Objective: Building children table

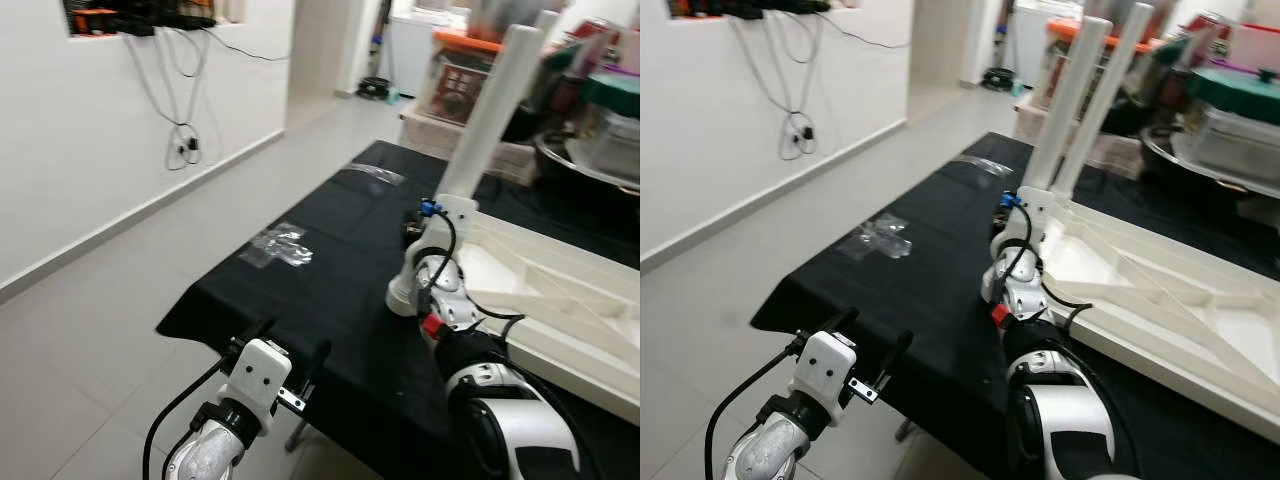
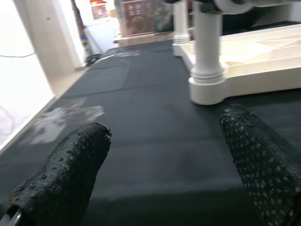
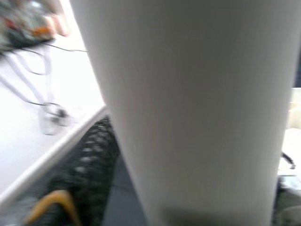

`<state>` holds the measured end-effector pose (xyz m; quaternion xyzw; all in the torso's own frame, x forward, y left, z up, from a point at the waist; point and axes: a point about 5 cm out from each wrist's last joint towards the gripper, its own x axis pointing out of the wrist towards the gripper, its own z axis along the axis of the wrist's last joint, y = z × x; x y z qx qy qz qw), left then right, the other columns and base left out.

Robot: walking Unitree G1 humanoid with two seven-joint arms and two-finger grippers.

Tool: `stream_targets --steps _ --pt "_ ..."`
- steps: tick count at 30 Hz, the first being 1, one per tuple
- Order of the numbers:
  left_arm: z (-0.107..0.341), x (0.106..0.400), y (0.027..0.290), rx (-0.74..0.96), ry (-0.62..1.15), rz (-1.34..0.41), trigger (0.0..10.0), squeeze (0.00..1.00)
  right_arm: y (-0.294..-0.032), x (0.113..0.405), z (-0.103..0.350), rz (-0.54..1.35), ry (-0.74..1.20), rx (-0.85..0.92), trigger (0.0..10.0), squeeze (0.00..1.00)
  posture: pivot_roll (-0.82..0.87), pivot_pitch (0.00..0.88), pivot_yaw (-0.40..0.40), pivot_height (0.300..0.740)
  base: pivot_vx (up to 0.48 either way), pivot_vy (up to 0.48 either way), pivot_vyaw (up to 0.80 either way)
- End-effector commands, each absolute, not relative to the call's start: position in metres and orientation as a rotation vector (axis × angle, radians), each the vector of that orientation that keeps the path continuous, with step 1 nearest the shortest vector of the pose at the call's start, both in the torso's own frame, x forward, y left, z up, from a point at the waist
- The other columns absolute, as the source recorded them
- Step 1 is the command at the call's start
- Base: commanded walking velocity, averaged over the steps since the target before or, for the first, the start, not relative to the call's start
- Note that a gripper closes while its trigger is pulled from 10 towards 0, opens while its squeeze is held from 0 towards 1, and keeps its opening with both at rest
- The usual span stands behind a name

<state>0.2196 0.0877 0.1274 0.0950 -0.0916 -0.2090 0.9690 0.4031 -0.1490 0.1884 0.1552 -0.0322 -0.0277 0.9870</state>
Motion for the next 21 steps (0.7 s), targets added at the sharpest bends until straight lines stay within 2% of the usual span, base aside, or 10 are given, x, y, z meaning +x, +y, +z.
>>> stream_targets --steps 1,2,4,6,10,13,18,19,20,21 --pt "0.124 0.219 0.086 0.195 -0.170 -0.432 10.0 0.00 -0.138 0.407 0.203 0.128 -0.081 0.451 10.0 0.00 0.07 0.015 -0.138 0.740 0.000 0.000 0.00" --pt "0.124 0.219 0.086 0.195 -0.170 -0.432 10.0 0.00 -0.138 0.407 0.203 0.128 -0.081 0.451 10.0 0.00 0.07 0.015 -0.138 0.740 0.000 0.000 0.00" --pt "0.124 0.219 0.086 0.195 -0.171 -0.430 10.0 0.00 -0.133 0.404 0.215 0.491 -0.081 0.544 10.0 0.00 0.06 0.014 -0.132 0.740 0.000 0.000 0.00" --pt "0.124 0.219 0.086 0.194 -0.172 -0.429 10.0 0.00 -0.131 0.399 0.217 0.630 -0.091 0.533 10.0 0.00 0.06 0.013 -0.133 0.740 0.000 0.000 0.00" --pt "0.125 0.219 0.086 0.193 -0.171 -0.432 10.0 0.00 -0.124 0.370 0.210 1.096 -0.073 0.429 10.0 0.00 0.07 0.016 -0.136 0.740 0.000 0.000 0.00" --pt "0.124 0.219 0.086 0.194 -0.171 -0.432 10.0 0.00 -0.123 0.364 0.209 1.207 -0.057 0.439 10.0 0.00 0.07 0.014 -0.138 0.740 0.000 0.000 0.00" --pt "0.124 0.219 0.086 0.196 -0.170 -0.430 10.0 0.00 -0.119 0.363 0.207 1.271 -0.060 0.428 10.0 0.00 0.08 0.014 -0.137 0.740 0.000 0.000 0.00" --pt "0.124 0.219 0.086 0.196 -0.169 -0.431 10.0 0.00 -0.116 0.364 0.205 1.283 -0.049 0.425 6.0 0.00 0.08 0.012 -0.133 0.740 0.000 0.000 0.00" --pt "0.124 0.219 0.086 0.196 -0.169 -0.432 10.0 0.00 -0.112 0.363 0.203 1.301 -0.041 0.424 0.0 0.00 0.08 0.006 -0.136 0.740 0.000 0.000 0.00" --pt "0.123 0.219 0.087 0.196 -0.167 -0.433 10.0 0.00 -0.110 0.363 0.201 1.310 -0.026 0.428 0.0 0.00 0.08 0.007 -0.136 0.740 0.000 0.000 0.00"
